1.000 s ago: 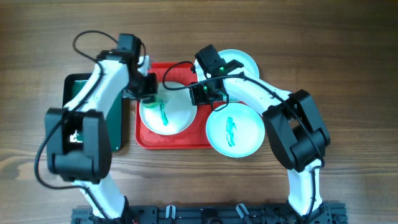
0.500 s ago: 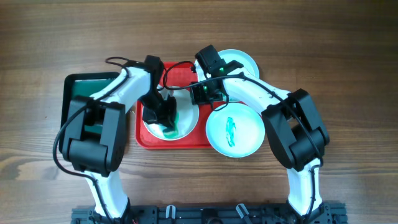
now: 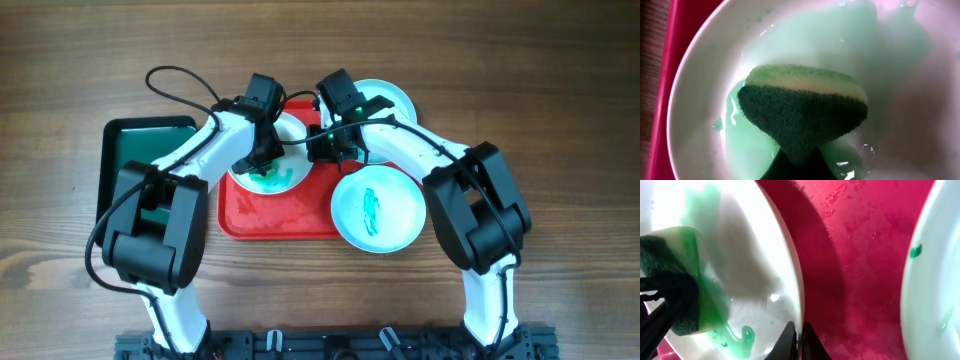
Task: Clean dirty plates on tray and stack at the side
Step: 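Scrub the white plate with the sponge while right gripper holds rim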
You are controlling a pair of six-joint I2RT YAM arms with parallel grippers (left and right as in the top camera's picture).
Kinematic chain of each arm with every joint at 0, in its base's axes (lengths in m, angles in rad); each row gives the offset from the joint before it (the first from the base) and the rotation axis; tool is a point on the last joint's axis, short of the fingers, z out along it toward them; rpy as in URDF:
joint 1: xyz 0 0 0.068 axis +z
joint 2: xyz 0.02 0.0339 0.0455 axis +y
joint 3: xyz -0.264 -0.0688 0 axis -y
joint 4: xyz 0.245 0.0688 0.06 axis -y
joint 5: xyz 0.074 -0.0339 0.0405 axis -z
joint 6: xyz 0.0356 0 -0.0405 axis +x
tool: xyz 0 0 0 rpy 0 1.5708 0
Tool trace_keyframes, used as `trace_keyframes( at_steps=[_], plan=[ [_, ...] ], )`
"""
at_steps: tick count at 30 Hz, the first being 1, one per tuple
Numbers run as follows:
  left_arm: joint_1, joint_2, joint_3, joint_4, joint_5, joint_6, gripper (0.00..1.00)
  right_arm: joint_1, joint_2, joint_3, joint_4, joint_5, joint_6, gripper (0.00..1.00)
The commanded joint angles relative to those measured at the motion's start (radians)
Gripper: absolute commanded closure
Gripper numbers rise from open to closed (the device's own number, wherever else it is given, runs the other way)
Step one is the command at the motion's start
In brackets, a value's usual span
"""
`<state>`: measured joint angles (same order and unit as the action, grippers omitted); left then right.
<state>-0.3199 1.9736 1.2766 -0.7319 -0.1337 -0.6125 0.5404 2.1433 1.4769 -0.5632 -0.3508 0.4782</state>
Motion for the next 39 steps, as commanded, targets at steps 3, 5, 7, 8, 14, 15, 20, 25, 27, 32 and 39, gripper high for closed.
trace_keyframes(
  at_steps=[3,5,7,8,14,15,20,25,27,32,39],
  plan=[
    [0.034,0.038,-0.025,0.052,-0.011,-0.024,0.96,0.012,0.042,0.002,-0.025,-0.032,-0.004,0.96],
    [0.035,0.038,-0.026,0.152,0.169,0.149,0.96,0.012,0.043,0.002,-0.025,-0.032,-0.004,0.96],
    [0.034,0.038,-0.026,0.217,0.438,0.385,0.96,0.012,0.043,0.002,-0.025,-0.032,-0.005,0.96],
    [0.034,0.038,-0.026,0.22,0.51,0.453,0.96,0.012,0.043,0.002,-0.025,-0.032,-0.004,0.96],
    [0.068,0.038,-0.026,0.039,0.344,0.375,0.96,0.012,0.043,0.002,-0.025,-0.032,-0.005,0.96],
    [0.078,0.038,-0.026,-0.026,0.195,0.288,0.96,0.012,0.043,0.002,-0.024,-0.032,-0.004,0.96],
    [0.092,0.038,-0.026,-0.133,-0.196,0.179,0.96,0.012,0.043,0.002,-0.018,-0.032,-0.004,0.96],
    [0.088,0.036,-0.026,-0.005,-0.132,0.169,0.96,0.012,0.043,0.002,-0.018,-0.032,-0.004,0.96],
    [0.086,0.036,-0.026,0.018,0.175,0.301,0.96,0.012,0.043,0.002,-0.019,-0.032,-0.005,0.96],
    [0.086,0.036,-0.026,-0.13,0.78,0.617,0.96,0.012,0.043,0.002,-0.018,-0.032,-0.007,0.96],
    [0.087,0.036,-0.026,-0.247,0.018,0.307,0.96,0.012,0.043,0.002,-0.018,-0.032,-0.007,0.96]
  ],
)
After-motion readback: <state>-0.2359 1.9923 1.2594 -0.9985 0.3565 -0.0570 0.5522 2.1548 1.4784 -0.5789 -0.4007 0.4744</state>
